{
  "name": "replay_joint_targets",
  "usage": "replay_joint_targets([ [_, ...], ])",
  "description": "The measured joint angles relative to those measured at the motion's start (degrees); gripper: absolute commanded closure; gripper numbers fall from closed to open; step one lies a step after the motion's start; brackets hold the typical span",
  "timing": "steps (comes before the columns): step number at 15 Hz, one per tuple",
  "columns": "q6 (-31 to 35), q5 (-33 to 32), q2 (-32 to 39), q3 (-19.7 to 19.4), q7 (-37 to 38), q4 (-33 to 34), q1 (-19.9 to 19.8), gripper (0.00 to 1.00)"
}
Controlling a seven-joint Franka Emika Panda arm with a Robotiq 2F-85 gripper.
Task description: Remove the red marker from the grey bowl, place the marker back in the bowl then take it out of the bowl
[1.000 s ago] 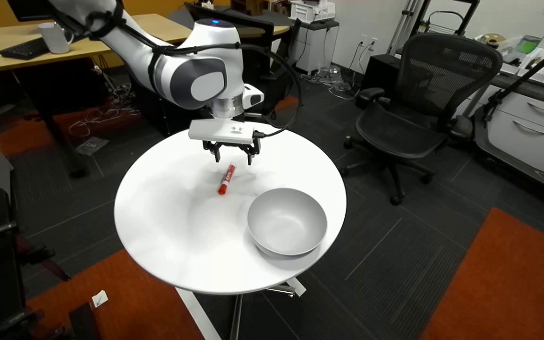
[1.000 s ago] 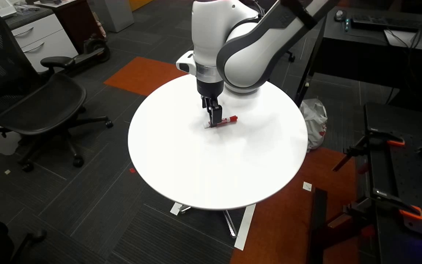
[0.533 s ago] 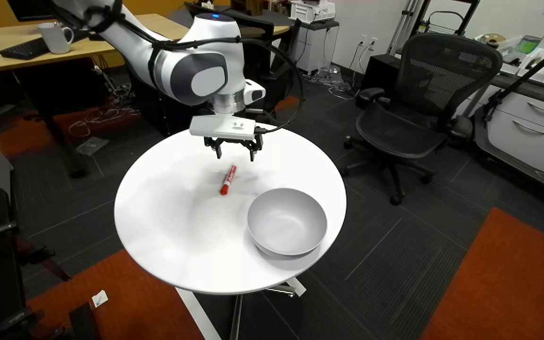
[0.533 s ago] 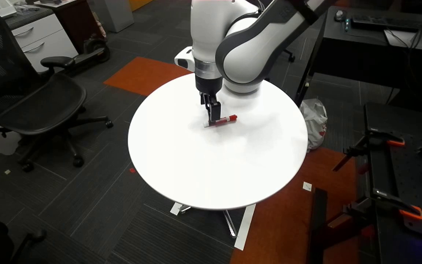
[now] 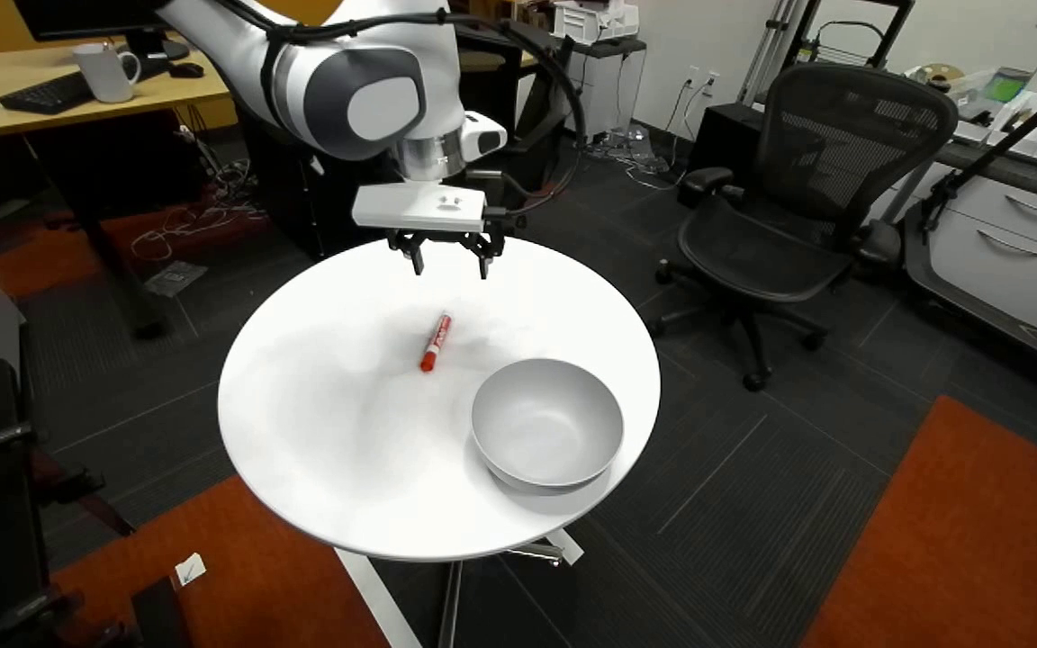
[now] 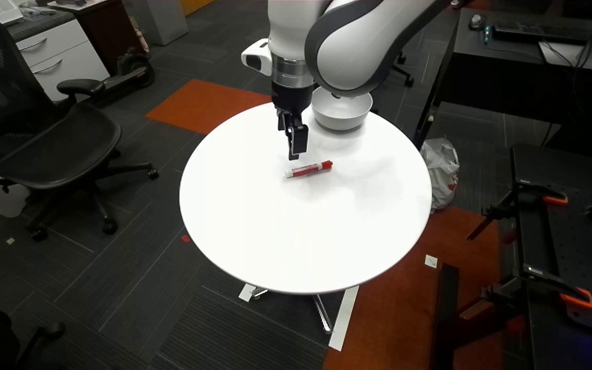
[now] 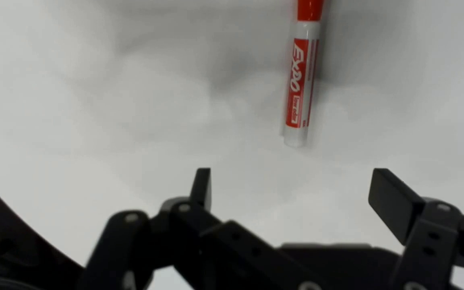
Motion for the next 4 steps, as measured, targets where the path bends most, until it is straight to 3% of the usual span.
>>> replay_joint_targets([
  [4, 0.0, 0.6, -2.4, 0.0, 0.0, -1.6, 0.0, 0.00],
])
